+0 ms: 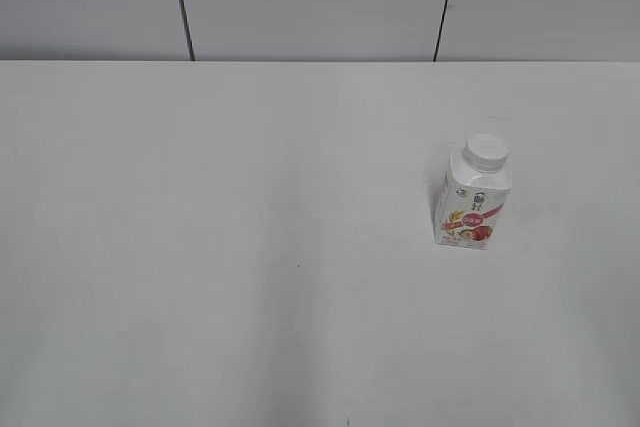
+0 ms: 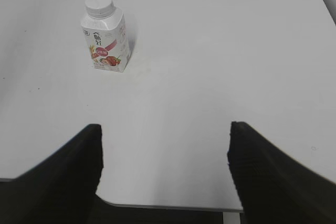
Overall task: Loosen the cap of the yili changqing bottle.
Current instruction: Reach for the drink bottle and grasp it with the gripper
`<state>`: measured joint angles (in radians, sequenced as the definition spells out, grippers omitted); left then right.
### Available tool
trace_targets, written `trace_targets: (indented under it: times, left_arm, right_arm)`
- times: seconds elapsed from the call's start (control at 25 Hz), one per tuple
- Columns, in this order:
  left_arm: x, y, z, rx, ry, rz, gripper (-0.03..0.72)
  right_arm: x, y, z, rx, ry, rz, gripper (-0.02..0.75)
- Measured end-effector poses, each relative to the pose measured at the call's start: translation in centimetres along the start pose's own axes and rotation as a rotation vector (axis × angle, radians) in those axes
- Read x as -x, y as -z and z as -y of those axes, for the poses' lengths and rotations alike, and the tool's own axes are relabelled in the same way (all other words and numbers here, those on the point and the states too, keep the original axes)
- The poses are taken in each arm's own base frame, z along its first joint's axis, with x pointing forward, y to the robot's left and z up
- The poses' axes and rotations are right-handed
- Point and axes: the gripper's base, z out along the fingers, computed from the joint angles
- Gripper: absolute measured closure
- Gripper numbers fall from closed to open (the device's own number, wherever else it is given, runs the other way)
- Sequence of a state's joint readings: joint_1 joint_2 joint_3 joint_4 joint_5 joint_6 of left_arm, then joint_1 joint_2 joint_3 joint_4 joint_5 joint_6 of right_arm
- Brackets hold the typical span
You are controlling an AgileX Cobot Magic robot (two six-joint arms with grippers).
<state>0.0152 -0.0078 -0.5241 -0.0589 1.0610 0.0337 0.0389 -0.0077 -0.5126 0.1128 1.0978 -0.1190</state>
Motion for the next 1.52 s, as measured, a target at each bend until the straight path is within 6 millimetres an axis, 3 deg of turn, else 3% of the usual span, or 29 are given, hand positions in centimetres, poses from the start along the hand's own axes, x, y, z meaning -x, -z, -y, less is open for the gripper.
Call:
trace_targets:
  times: [1.52]
  left_arm:
    - [0.0,0.0,0.0,0.0,0.0,0.0,0.442]
  right_arm:
    - [0.0,0.0,0.0,0.0,0.0,0.0,0.152]
